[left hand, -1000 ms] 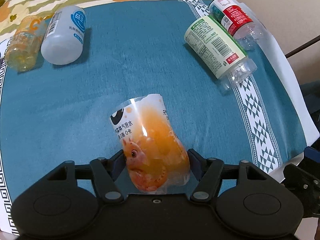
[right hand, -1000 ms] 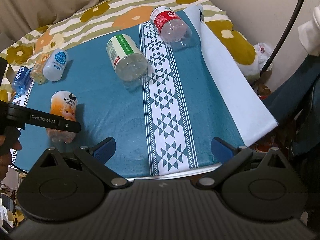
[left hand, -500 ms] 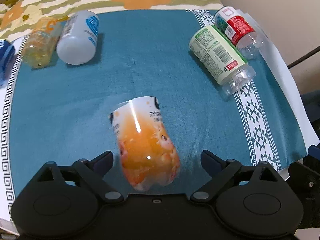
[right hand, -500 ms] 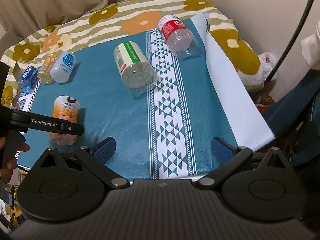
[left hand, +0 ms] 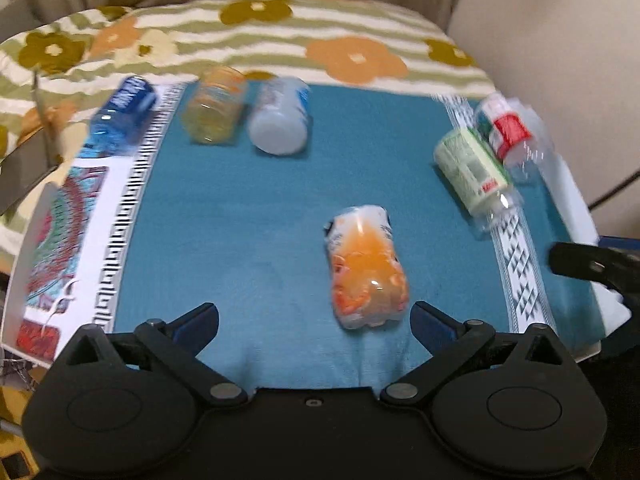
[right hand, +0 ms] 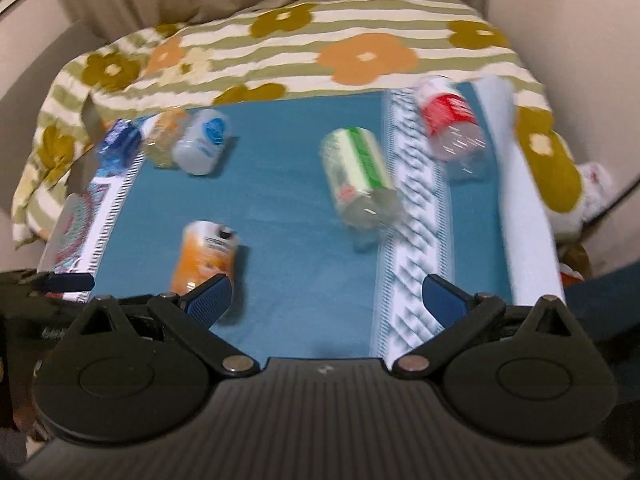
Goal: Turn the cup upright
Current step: 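Grasp the orange-printed cup with the right tool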
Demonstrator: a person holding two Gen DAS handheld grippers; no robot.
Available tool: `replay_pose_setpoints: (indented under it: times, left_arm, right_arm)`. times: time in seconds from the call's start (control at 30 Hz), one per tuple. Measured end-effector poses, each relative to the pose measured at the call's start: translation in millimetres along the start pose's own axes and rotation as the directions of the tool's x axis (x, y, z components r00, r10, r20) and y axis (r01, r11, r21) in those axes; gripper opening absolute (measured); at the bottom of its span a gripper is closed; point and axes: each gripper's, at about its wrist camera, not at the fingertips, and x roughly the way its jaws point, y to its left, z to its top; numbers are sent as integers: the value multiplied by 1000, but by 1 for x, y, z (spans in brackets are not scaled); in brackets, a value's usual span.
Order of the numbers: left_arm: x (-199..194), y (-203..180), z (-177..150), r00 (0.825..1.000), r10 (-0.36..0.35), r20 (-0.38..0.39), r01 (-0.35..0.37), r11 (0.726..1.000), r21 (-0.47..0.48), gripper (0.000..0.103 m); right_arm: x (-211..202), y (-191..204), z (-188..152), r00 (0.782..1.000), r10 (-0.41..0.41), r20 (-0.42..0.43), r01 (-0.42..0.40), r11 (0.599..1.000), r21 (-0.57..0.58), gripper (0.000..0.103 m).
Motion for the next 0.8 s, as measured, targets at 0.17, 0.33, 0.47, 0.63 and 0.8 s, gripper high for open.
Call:
replay_pose_setpoints:
  times: [0.17, 0.33, 0.47, 0.63, 0.8]
  left_arm:
    - [-23, 26, -7, 996, 41, 84, -39, 999, -25, 103]
    - [-28, 55, -17, 991, 69, 115, -62, 996, -59, 103]
    - [-20, 76, -26, 993, 83, 86, -76, 994, -79, 103]
    - [-11, 100, -35, 999, 14, 50, -7, 990, -140, 102]
    - [-12, 105, -35, 999, 11, 39, -6, 990, -140, 102]
  right_arm:
    - [32, 29, 26, 994, 65, -89, -67, 997, -22, 103]
    - [78, 51, 43, 974, 109, -200, -109, 994, 13, 103]
    - [112, 60, 51, 953, 134, -272, -119, 990, 69, 103]
    - [144, 67, 53, 935, 146, -324, -117, 987, 108, 97]
    - [159, 73, 52, 923, 156, -351, -121, 985, 119, 87]
